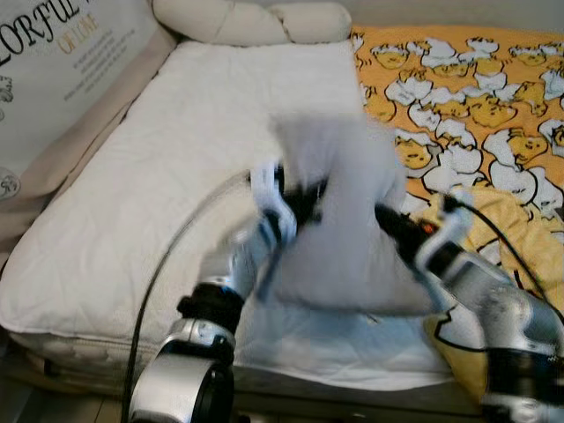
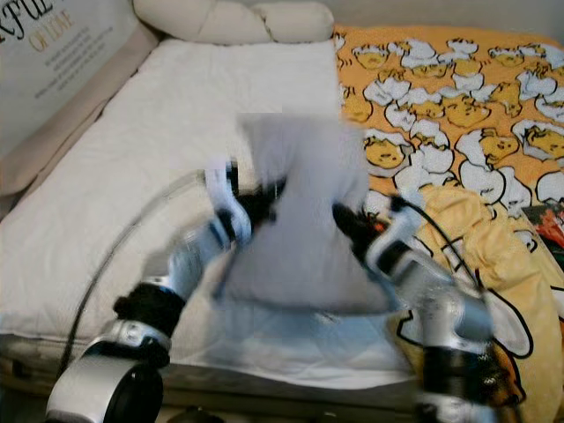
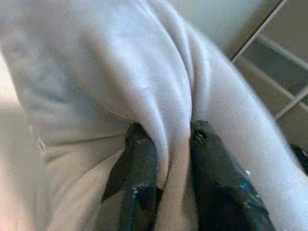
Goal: Clean up the room
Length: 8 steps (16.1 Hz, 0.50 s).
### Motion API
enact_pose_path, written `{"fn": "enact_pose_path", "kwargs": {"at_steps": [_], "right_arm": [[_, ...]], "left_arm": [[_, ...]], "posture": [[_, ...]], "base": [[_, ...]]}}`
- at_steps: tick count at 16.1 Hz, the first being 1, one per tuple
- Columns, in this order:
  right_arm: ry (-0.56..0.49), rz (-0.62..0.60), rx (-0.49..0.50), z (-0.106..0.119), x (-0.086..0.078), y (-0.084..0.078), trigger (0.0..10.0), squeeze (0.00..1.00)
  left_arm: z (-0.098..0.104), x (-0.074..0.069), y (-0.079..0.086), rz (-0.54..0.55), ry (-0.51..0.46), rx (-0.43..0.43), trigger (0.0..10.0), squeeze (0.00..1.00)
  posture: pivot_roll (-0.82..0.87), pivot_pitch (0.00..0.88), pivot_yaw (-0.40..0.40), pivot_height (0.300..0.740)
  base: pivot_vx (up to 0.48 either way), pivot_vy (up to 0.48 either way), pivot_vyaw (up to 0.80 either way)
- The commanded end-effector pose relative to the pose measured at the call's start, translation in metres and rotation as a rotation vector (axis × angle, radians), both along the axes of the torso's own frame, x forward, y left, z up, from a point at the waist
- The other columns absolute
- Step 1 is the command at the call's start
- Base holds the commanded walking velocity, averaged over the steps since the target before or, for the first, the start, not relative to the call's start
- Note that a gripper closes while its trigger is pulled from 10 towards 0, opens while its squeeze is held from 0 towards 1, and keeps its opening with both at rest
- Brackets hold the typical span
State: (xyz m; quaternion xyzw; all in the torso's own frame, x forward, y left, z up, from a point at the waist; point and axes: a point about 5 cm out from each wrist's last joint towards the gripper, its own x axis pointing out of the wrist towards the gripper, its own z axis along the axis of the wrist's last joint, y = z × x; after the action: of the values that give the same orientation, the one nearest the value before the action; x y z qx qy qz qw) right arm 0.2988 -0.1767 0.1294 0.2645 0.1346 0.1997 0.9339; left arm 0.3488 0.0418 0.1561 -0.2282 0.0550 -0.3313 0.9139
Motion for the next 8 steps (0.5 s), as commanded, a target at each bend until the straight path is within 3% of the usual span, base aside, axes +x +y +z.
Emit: {"fn": "enact_pose_path", "kwargs": {"at_steps": [1,3,4,6,7,8], "right_arm": [[-0.051,0.031,0.003,0.015,0.002,0.015,0.0,0.0],[-0.111,0.049,-0.068,0.025,-0.004,0.033,0.0,0.0],[-0.156,0.067,-0.111,0.029,-0.008,0.042,10.0,0.0],[-0.204,0.116,-0.146,0.034,-0.015,0.054,10.0,0.0],[-0.215,0.133,-0.154,0.036,-0.021,0.063,10.0,0.0],[-0.218,0.145,-0.145,0.037,-0.024,0.069,10.0,0.0]], "left_arm": [[0.007,-0.009,-0.015,-0.061,-0.028,0.022,0.0,0.0],[0.02,-0.017,0.001,0.002,-0.096,0.088,0.0,0.0],[0.023,-0.022,0.007,0.028,-0.119,0.138,0.0,0.0],[0.03,-0.034,0.012,0.051,-0.16,0.171,0.5,0.0],[0.03,-0.043,0.015,0.056,-0.183,0.245,9.9,0.0],[0.031,-0.047,0.019,0.067,-0.187,0.249,10.0,0.0]], "posture": [[-0.06,0.0,0.031,0.74],[-0.05,0.0,0.033,0.74],[-0.04,0.0,0.029,0.74],[-0.04,0.0,0.028,0.74],[-0.04,0.0,0.028,0.74],[-0.03,0.0,0.029,0.74]], "base": [[0.0,0.0,0.0],[0.0,0.0,0.0],[0.0,0.0,0.0],[0.0,0.0,0.0],[0.0,0.0,0.8],[0.0,0.0,0.8]]}}
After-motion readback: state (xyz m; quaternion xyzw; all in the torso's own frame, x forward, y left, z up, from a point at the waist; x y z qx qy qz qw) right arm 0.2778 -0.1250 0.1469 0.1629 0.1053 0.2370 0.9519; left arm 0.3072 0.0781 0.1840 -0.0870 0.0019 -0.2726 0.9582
